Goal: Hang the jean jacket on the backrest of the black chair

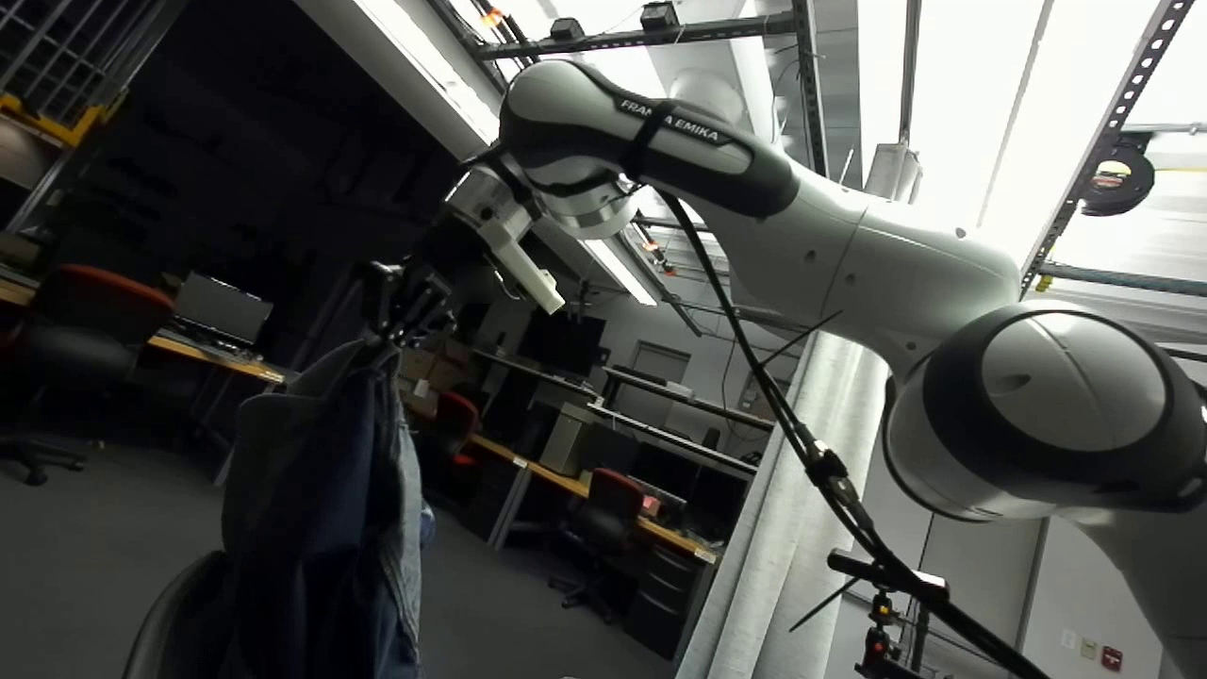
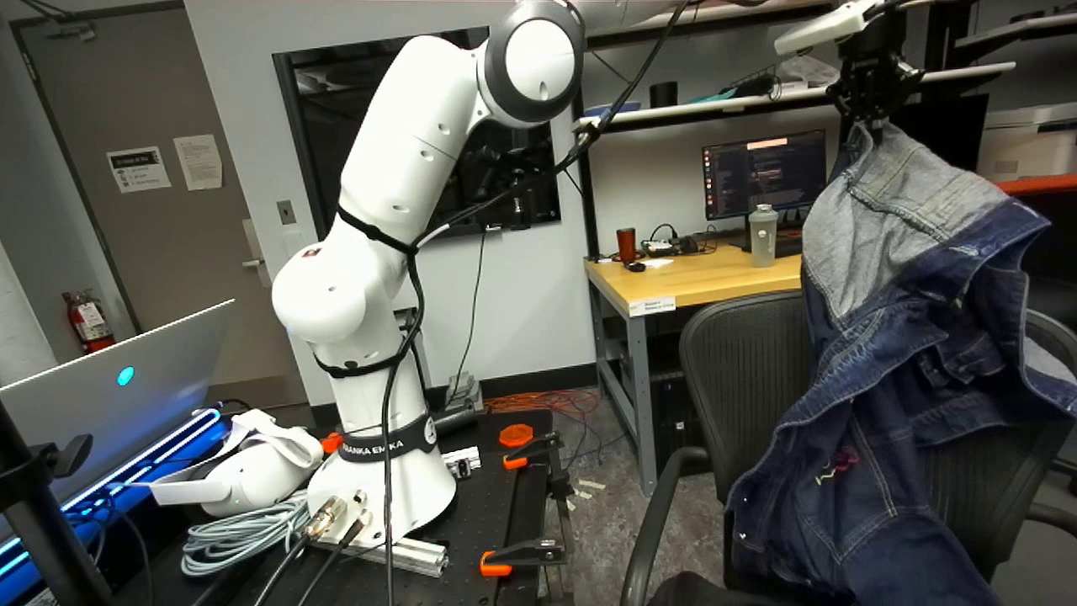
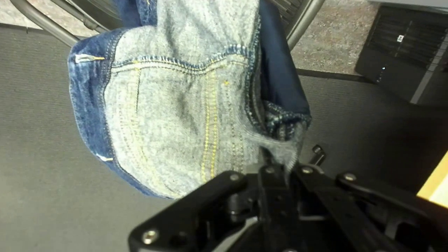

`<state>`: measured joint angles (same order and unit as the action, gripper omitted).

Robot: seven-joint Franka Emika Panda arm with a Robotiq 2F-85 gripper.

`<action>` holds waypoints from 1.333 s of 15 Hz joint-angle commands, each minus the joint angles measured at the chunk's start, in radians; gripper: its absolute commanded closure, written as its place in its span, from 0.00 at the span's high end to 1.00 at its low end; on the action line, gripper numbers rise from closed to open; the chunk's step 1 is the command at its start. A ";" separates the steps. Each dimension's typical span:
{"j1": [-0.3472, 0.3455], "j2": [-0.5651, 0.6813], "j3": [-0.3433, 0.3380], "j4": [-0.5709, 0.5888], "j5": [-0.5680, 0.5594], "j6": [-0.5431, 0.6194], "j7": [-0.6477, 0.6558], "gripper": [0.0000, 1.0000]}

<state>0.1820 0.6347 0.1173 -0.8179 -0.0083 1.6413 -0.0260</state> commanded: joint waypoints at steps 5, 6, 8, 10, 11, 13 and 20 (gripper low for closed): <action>0.089 0.125 0.010 0.289 0.006 -0.057 -0.005 0.01; 0.100 0.134 0.010 0.304 0.006 -0.056 -0.007 0.01; 0.121 0.154 0.014 0.337 0.010 -0.049 -0.008 0.01; 0.136 0.153 0.023 0.331 0.009 0.005 -0.009 0.01; 0.147 0.159 0.024 0.339 0.010 0.054 -0.004 0.01; 0.169 0.158 0.022 0.345 0.005 0.104 -0.004 0.01; 0.239 0.162 0.022 0.361 -0.003 0.294 -0.046 0.01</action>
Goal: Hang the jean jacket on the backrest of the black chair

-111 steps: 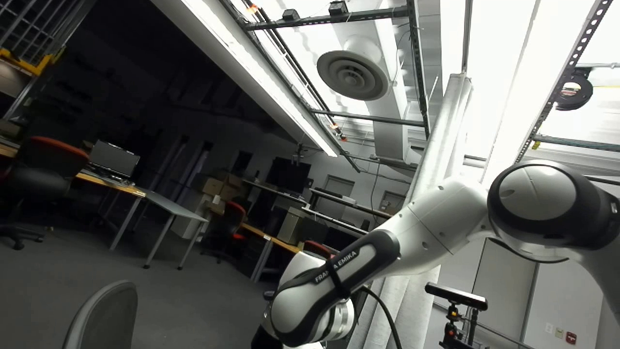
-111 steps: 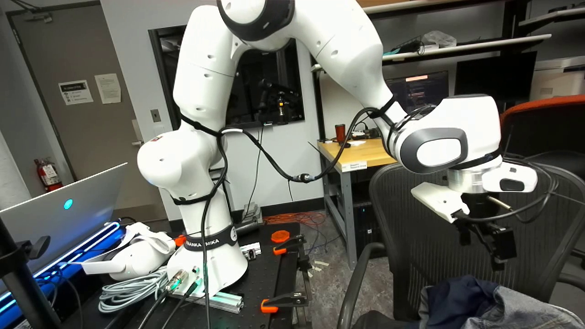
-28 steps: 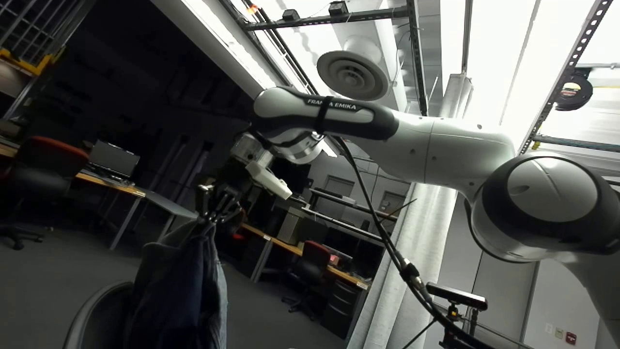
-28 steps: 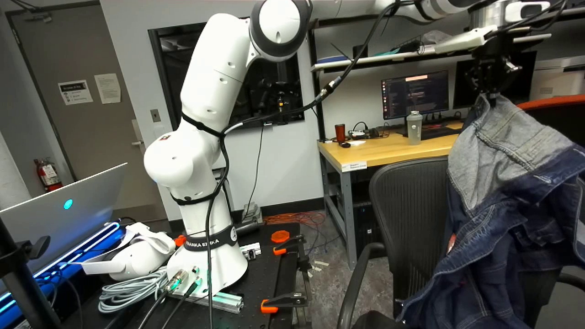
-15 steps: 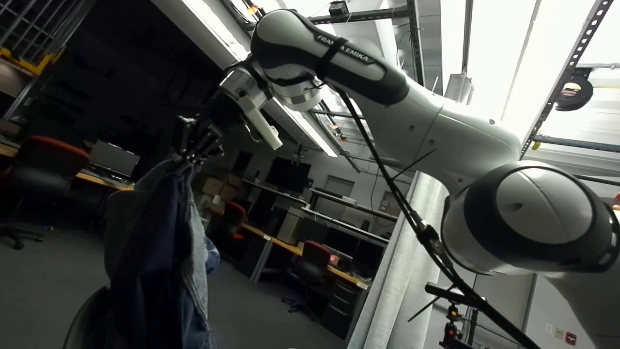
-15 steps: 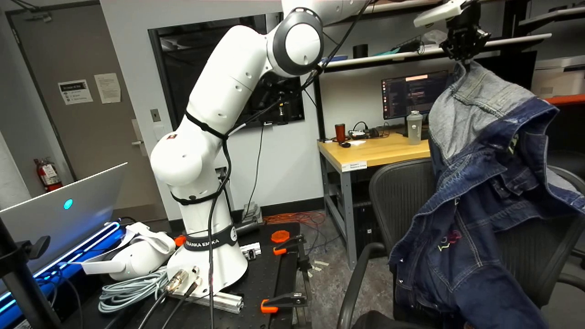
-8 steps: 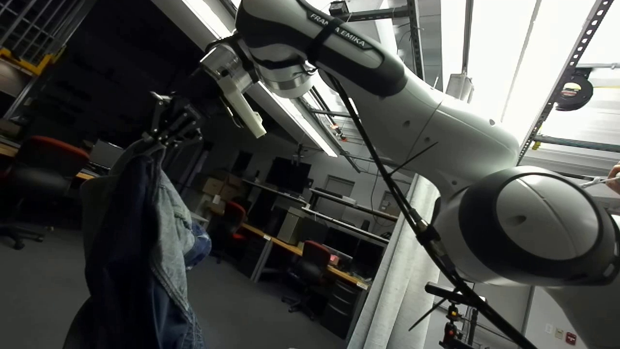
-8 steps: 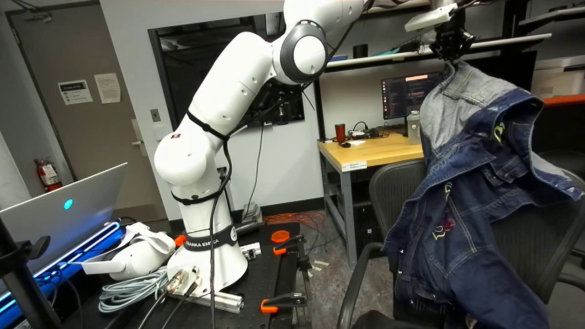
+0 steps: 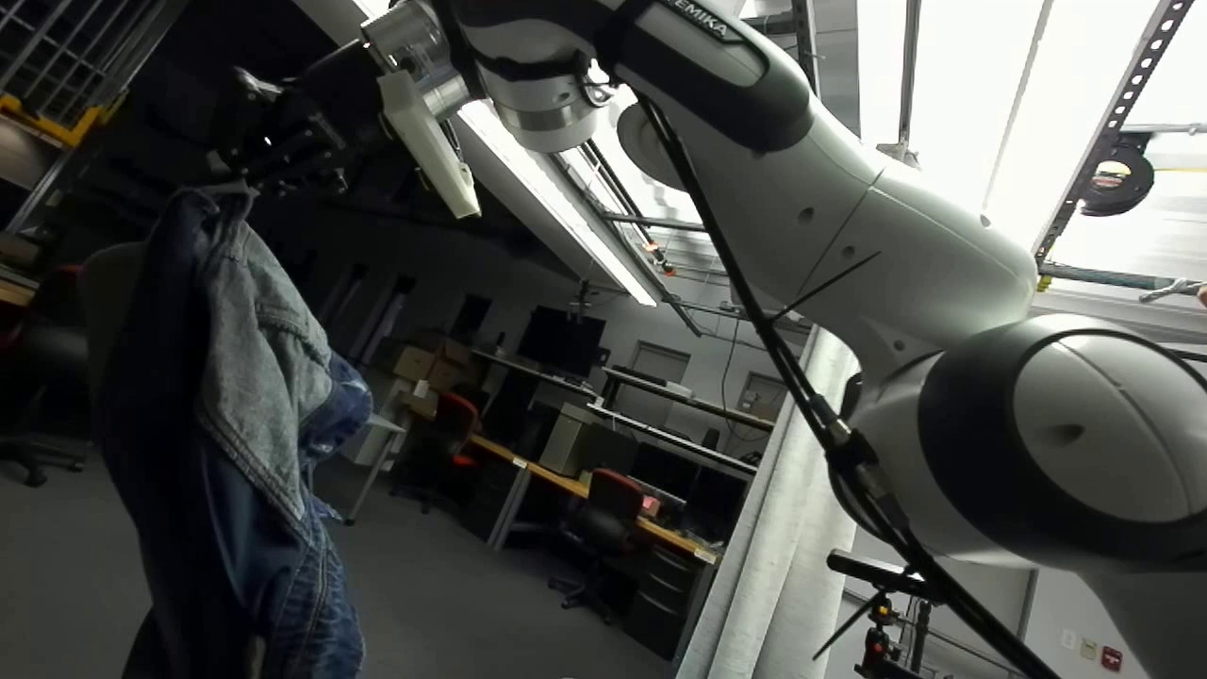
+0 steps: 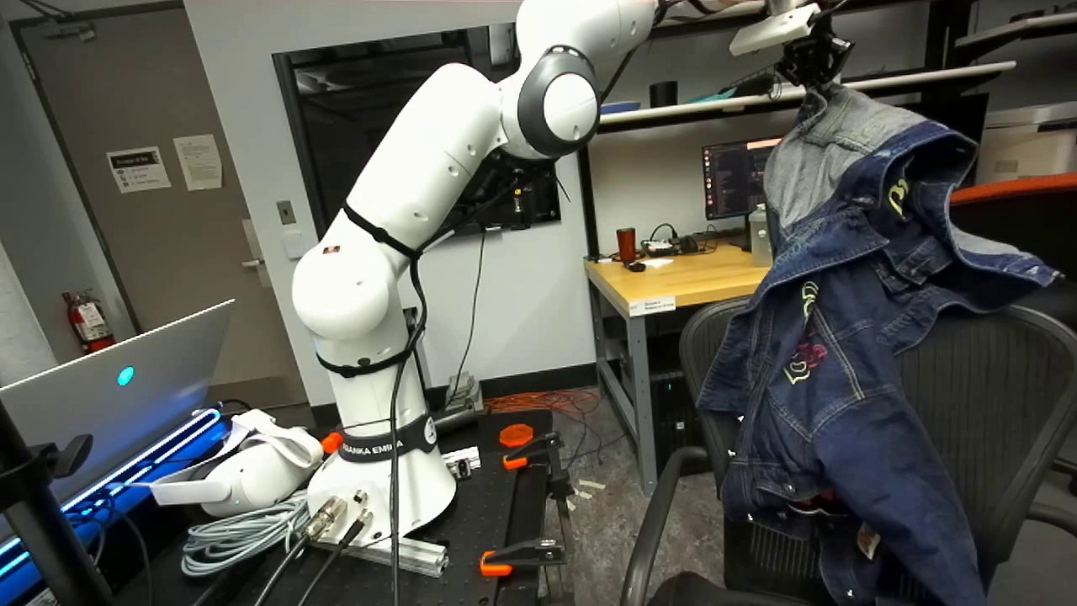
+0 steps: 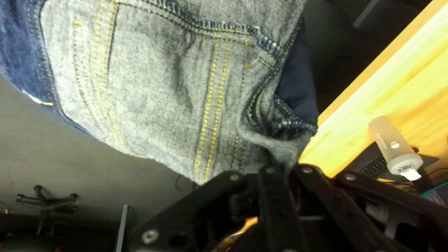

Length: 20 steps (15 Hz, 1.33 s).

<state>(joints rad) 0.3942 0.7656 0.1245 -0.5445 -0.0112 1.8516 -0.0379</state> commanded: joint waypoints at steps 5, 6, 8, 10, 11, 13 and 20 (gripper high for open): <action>0.062 0.105 0.007 0.185 -0.011 0.079 -0.087 0.01; 0.064 0.115 0.005 0.189 -0.012 0.072 -0.092 0.01; 0.058 0.099 0.007 0.132 -0.006 0.082 -0.102 0.10; 0.055 0.103 0.004 0.118 -0.008 0.080 -0.109 0.35; 0.053 0.105 0.004 0.117 -0.007 0.081 -0.110 0.37; 0.052 0.105 0.004 0.115 -0.008 0.078 -0.120 0.51; 0.035 0.091 0.007 0.106 -0.001 0.039 -0.152 0.99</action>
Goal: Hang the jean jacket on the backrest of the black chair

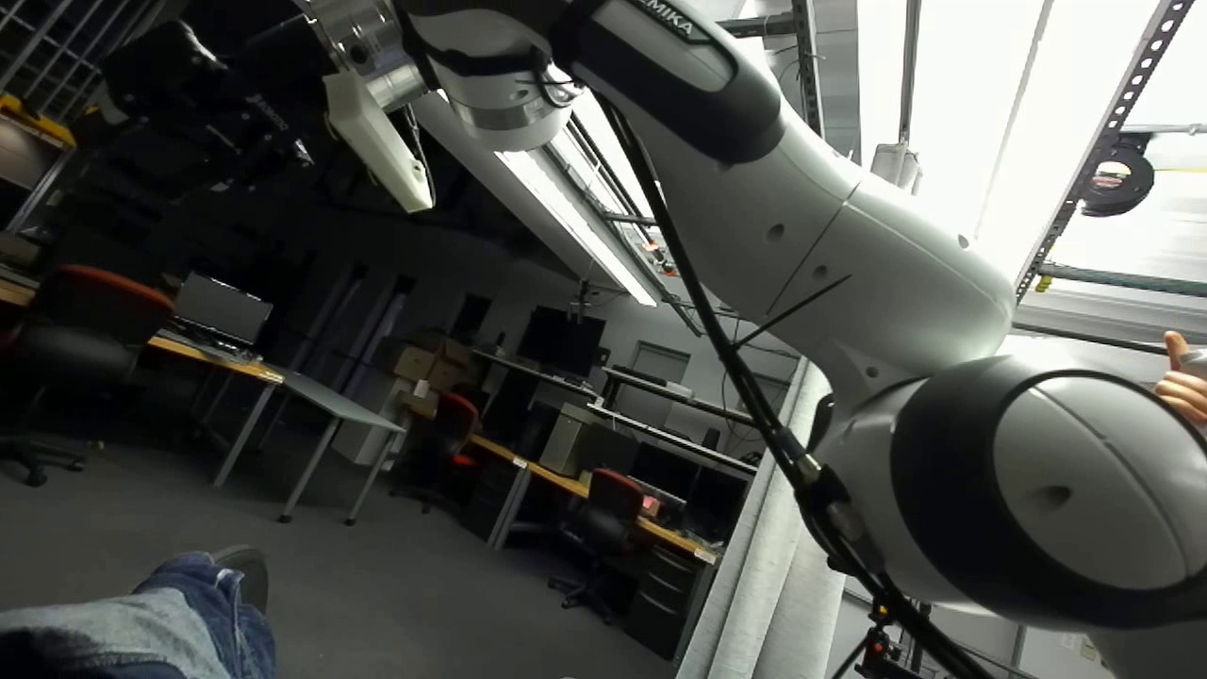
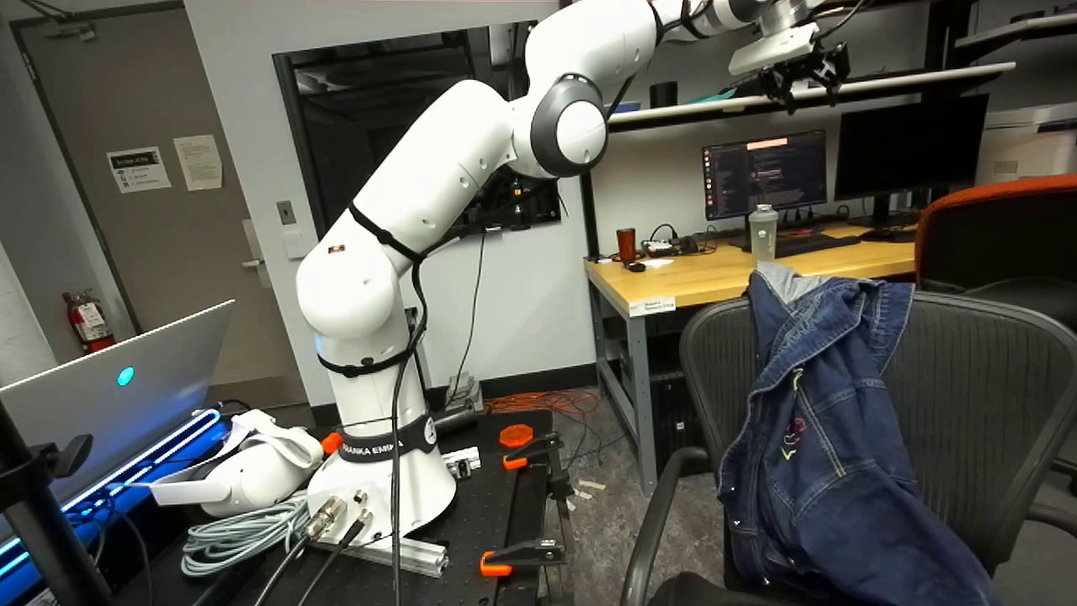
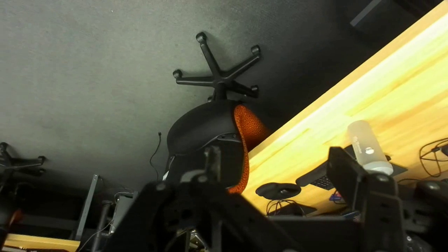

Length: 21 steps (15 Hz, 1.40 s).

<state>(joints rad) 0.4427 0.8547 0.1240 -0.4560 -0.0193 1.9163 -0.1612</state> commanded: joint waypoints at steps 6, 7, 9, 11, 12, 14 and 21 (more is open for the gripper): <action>-0.057 -0.036 -0.029 0.003 -0.021 -0.165 -0.014 1.00; -0.068 -0.044 -0.033 0.002 -0.023 -0.201 -0.015 1.00; -0.092 -0.061 -0.039 0.001 -0.025 -0.273 -0.021 1.00; -0.116 -0.080 -0.040 0.001 -0.023 -0.343 -0.030 1.00; -0.129 -0.090 -0.040 0.001 -0.020 -0.380 -0.038 1.00; -0.147 -0.104 -0.044 0.004 -0.026 -0.431 -0.055 1.00; -0.162 -0.130 -0.051 -0.005 -0.053 -0.565 -0.126 1.00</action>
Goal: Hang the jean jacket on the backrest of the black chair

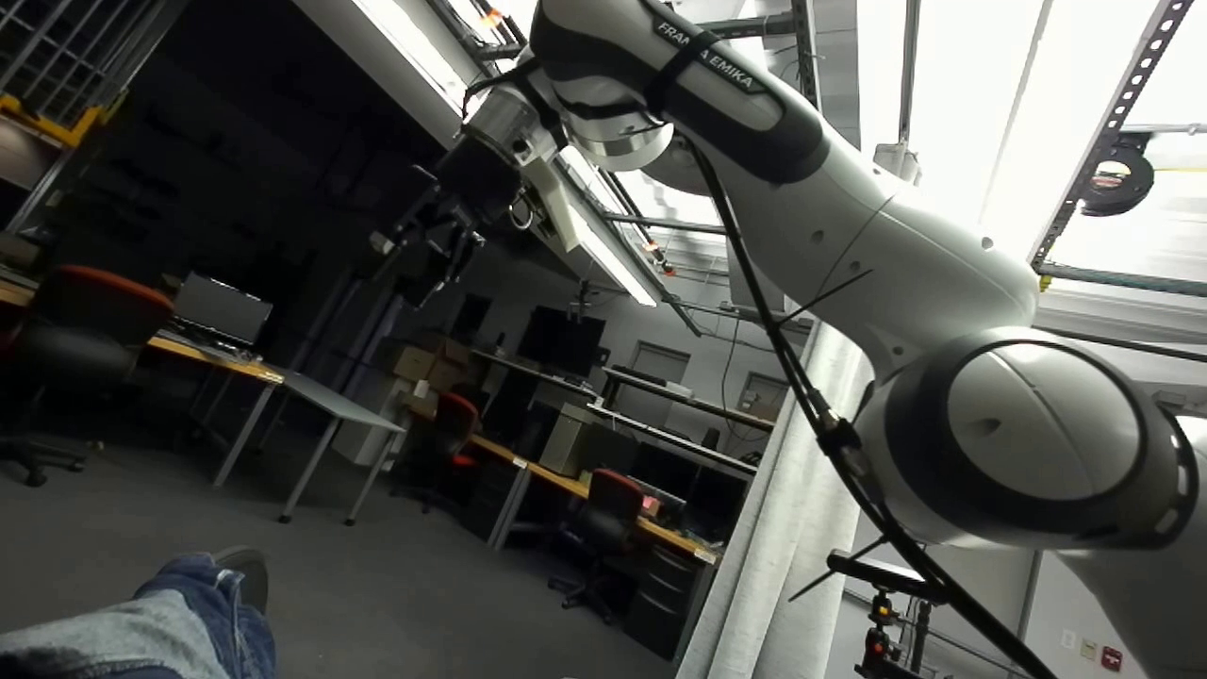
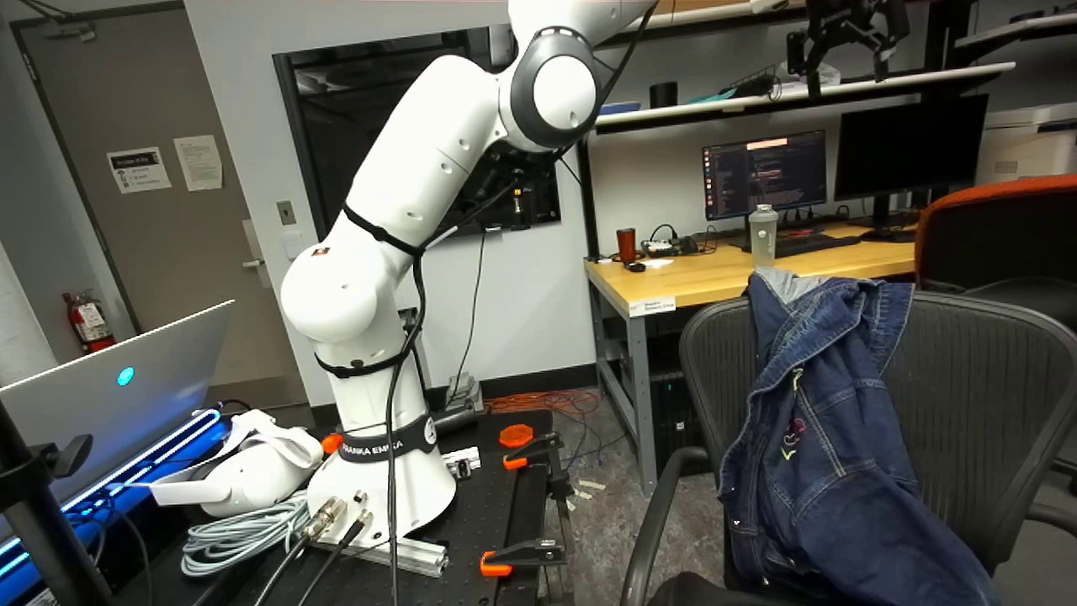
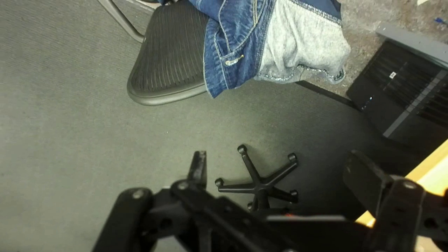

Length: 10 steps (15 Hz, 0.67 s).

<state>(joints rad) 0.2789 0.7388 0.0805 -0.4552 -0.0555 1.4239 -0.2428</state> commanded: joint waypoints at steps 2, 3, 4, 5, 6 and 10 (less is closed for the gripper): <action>0.002 -0.009 -0.011 -0.007 -0.027 -0.118 -0.060 1.00; 0.001 -0.003 -0.010 0.000 -0.029 -0.142 -0.062 1.00; -0.001 0.001 -0.011 0.007 -0.032 -0.170 -0.063 1.00; 0.002 0.019 -0.004 0.031 -0.021 -0.133 -0.035 1.00; 0.002 0.020 -0.005 0.031 -0.023 -0.149 -0.035 1.00; 0.001 0.023 -0.007 0.031 -0.023 -0.154 -0.037 1.00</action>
<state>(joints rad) 0.2785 0.7439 0.0747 -0.4573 -0.0785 1.2850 -0.2778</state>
